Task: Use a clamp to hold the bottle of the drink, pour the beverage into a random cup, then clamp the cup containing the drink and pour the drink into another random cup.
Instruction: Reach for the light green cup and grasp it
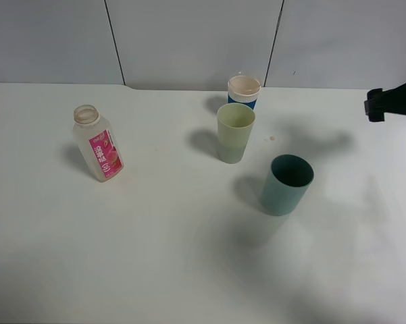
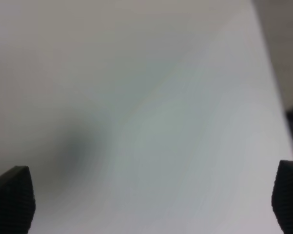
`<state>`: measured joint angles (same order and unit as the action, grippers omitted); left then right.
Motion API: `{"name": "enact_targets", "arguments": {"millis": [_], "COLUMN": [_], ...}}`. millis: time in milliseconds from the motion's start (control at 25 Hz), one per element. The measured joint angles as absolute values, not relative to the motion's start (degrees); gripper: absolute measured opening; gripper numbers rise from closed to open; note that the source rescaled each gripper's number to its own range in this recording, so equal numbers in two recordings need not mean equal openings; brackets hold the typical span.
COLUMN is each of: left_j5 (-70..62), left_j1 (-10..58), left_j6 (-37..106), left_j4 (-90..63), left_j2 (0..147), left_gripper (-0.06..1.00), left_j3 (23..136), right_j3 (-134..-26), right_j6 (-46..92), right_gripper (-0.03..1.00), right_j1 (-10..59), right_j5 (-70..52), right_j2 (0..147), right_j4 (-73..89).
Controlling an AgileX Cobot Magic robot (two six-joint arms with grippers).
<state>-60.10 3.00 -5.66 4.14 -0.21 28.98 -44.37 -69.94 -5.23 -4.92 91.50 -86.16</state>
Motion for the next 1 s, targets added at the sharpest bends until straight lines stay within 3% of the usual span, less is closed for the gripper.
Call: {"name": "enact_targets", "arguments": {"millis": [160,600,1000], "left_j5": [-60.1,-60.1,-60.1], "left_j1": [3.0,3.0,3.0], "left_j6": [-5.7,-5.7,-5.7], "left_j4": [4.1,4.2,4.2], "left_j2": [-0.2,-0.2,-0.2], "left_gripper": [1.00,1.00,1.00], "left_j3": [29.0,29.0,29.0], "right_j3": [-44.4,-46.6,-47.9], "right_j6": [-78.4,-79.1,-67.3], "right_gripper": [0.92,0.92,0.92], "right_j1": [-5.2,-5.2,-5.2], "right_j5": [2.2,13.3,19.5], "right_j2": [96.8,101.3,101.3], "right_j4": [-97.4,-99.1,-99.2]}}
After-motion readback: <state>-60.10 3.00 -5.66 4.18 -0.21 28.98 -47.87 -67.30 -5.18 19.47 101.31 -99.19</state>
